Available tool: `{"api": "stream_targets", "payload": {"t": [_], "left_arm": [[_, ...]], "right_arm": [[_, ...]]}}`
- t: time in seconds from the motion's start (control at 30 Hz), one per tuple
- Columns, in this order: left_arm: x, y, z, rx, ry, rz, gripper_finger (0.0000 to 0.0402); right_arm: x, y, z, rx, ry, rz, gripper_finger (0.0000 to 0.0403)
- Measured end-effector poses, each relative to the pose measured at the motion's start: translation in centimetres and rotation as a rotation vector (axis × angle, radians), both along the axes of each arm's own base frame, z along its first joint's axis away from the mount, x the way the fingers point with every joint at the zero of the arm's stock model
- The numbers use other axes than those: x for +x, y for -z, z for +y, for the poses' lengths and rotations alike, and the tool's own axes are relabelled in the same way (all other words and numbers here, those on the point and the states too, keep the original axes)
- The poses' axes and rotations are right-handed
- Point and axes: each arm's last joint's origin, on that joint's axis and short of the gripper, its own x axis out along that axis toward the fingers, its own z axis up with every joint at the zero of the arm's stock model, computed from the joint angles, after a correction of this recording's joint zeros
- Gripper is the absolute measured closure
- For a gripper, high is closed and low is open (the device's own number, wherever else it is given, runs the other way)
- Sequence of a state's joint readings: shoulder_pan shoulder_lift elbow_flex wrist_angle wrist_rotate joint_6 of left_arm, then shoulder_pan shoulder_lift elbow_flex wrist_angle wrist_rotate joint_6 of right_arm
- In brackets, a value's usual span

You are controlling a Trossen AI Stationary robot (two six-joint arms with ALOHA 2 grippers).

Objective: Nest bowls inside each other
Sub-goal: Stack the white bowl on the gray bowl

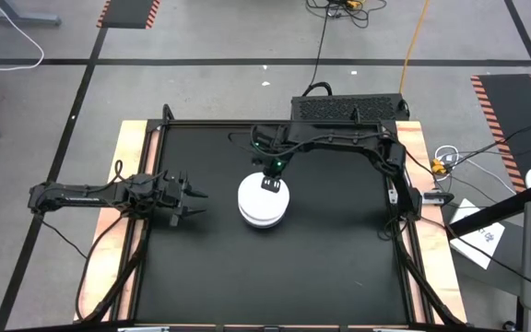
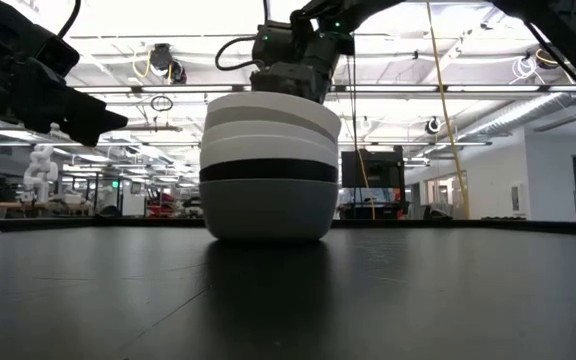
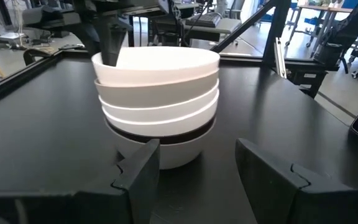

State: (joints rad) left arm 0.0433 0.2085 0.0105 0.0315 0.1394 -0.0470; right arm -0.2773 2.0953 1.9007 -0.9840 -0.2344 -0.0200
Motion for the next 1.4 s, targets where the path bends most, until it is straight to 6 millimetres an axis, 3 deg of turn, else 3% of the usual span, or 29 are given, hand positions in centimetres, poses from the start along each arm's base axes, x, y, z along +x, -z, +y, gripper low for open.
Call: {"api": "stream_targets", "payload": {"t": [0.67, 1.4], "left_arm": [[0.0, 0.0, 0.0, -0.004, 0.000, 0.001, 0.0190], [0.0, 0.0, 0.0, -0.007, -0.001, 0.002, 0.0190]], "right_arm": [[-1.1, -0.4, -1.0, 0.016, 0.030, 0.048, 0.0403], [-1.0, -2.0, 0.5, 0.073, -0.023, -0.037, 0.0403]]}}
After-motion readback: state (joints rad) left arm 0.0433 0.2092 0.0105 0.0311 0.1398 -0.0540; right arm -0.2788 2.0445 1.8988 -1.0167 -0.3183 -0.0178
